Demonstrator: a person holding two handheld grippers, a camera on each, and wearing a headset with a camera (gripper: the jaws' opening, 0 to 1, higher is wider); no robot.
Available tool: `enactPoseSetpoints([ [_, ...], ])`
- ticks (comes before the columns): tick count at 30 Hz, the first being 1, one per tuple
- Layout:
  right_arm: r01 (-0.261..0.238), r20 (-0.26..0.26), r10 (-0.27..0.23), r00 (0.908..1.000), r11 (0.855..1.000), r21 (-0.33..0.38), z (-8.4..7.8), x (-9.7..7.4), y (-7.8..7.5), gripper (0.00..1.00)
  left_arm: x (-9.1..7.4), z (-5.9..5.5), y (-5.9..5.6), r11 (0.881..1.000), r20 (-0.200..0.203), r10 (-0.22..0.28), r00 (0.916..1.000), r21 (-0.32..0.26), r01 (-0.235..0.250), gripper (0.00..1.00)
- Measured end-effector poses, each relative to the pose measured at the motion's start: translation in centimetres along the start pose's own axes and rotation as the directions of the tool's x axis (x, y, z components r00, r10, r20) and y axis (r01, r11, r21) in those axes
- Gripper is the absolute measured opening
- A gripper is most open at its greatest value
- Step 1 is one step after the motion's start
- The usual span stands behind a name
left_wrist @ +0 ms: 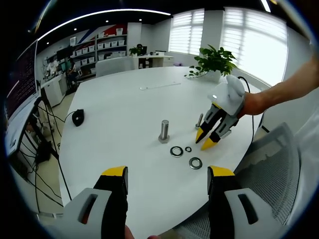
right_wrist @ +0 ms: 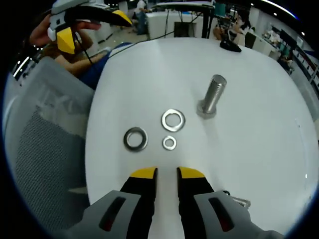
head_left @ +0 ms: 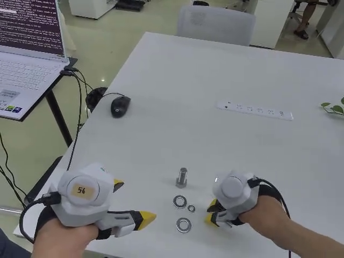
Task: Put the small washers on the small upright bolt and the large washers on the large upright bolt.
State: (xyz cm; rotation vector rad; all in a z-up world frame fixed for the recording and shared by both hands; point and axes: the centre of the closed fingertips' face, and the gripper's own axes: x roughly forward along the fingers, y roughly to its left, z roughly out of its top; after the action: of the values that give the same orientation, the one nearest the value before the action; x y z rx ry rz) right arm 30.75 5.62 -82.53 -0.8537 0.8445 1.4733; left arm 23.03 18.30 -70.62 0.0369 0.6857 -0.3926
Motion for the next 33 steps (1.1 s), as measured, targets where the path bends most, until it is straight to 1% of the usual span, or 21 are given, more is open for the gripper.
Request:
enactPoseSetpoints([
  [2, -0.011, 0.009, 0.011, 0.9999, 0.999, -0.031, 0.9, 0.5, -0.2, 0.18, -0.2, -0.1, 0.2, 1.0, -0.001, 0.006, 1.0, -0.003, -0.006, 0.64],
  [5, -0.026, 0.005, 0.026, 0.9996, 0.997, -0.072, 1.6, 0.9, -0.3, 0.18, -0.4, -0.2, 0.3, 1.0, -0.001, 0.012, 0.9999, -0.009, -0.013, 0.64],
  [9, -0.05, -0.01, 0.049, 0.9988, 0.991, -0.127, 2.1, 1.1, -0.4, 0.18, -0.5, -0.5, 0.6, 1.0, -0.002, 0.019, 0.9998, -0.015, -0.019, 0.64],
  [11, -0.063, -0.019, 0.06, 0.998, 0.985, -0.16, 2.2, 1.2, -0.4, 0.18, -0.5, -0.5, 0.6, 1.0, -0.002, 0.019, 0.9998, -0.017, -0.019, 0.64],
  [14, -0.087, -0.037, 0.081, 0.996, 0.972, -0.218, 2.3, 1.2, -0.3, 0.18, -0.4, -0.5, 0.5, 1.0, -0.003, 0.018, 0.9998, -0.016, -0.018, 0.64],
  [15, -0.097, -0.048, 0.088, 0.995, 0.964, -0.249, 2.2, 1.2, -0.2, 0.18, -0.4, -0.4, 0.5, 1.0, -0.003, 0.017, 0.9999, -0.014, -0.017, 0.64],
  [17, -0.113, -0.062, 0.099, 0.9931, 0.954, -0.277, 2.3, 1.2, -0.1, 0.18, -0.4, -0.4, 0.5, 1.0, -0.003, 0.016, 0.9999, -0.012, -0.016, 0.64],
  [18, -0.116, -0.064, 0.102, 0.9927, 0.953, -0.281, 2.3, 1.3, -0.1, 0.18, -0.4, -0.3, 0.4, 1.0, -0.002, 0.015, 0.9999, -0.012, -0.015, 0.64],
  [21, -0.138, -0.084, 0.117, 0.9896, 0.937, -0.321, 2.3, 1.3, 0.0, 0.17, -0.3, -0.2, 0.4, 1.0, -0.003, 0.015, 0.9999, -0.008, -0.015, 0.64],
  [25, -0.142, -0.097, 0.116, 0.9885, 0.931, -0.337, 2.3, 1.2, 0.1, 0.15, -0.3, -0.1, 0.4, 1.0, -0.002, 0.014, 0.9999, -0.007, -0.014, 0.64],
  [26, -0.142, -0.097, 0.116, 0.9884, 0.931, -0.336, 2.4, 1.3, 0.1, 0.15, -0.3, -0.1, 0.4, 1.0, -0.002, 0.014, 0.9999, -0.007, -0.014, 0.64],
  [29, -0.133, -0.088, 0.111, 0.9899, 0.939, -0.316, 2.3, 1.3, 0.0, 0.14, -0.3, -0.1, 0.4, 1.0, 0.0, 0.013, 0.9999, -0.005, -0.013, 0.64],
  [31, -0.118, -0.079, 0.099, 0.992, 0.947, -0.298, 2.3, 1.2, 0.0, 0.14, -0.3, 0.0, 0.3, 1.0, 0.002, 0.014, 0.9999, -0.004, -0.014, 0.64],
  [33, -0.103, -0.069, 0.089, 0.9936, 0.968, -0.231, 2.2, 1.2, 0.1, 0.14, -0.3, 0.0, 0.3, 1.0, 0.002, 0.015, 0.9999, -0.005, -0.015, 0.64],
])
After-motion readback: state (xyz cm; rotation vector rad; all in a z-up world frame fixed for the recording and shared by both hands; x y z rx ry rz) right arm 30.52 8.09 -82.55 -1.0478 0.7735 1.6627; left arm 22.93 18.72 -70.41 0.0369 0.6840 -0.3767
